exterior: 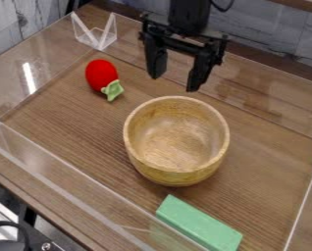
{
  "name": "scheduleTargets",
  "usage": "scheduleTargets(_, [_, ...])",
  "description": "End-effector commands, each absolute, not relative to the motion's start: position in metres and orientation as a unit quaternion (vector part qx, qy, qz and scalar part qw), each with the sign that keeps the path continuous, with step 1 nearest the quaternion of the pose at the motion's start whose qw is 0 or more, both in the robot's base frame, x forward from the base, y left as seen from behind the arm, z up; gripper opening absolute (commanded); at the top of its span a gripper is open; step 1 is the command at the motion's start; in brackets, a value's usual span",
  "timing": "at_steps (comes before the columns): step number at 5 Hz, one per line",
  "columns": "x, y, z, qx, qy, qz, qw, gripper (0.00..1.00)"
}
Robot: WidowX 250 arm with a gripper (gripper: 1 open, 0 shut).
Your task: Move the red fruit to the right side of the table
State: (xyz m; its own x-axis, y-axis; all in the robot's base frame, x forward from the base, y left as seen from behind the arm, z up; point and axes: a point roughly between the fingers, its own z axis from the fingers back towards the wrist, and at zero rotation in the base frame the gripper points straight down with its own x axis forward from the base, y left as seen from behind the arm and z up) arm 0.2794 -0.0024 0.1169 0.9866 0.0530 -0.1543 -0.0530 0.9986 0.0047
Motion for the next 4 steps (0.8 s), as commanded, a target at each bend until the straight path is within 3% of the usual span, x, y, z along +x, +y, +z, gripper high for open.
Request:
scheduleTargets(1, [0.278, 0.007, 0.125, 0.001, 0.058, 0.039, 0.998, 1.0])
scheduleTargets(3, [0.278, 0.07, 0.143, 0.004, 0.033, 0.082, 0.996, 1.0])
scheduleTargets(4, [0.282, 0.097, 0.138, 0.009, 0.025, 0.086, 0.996, 1.0])
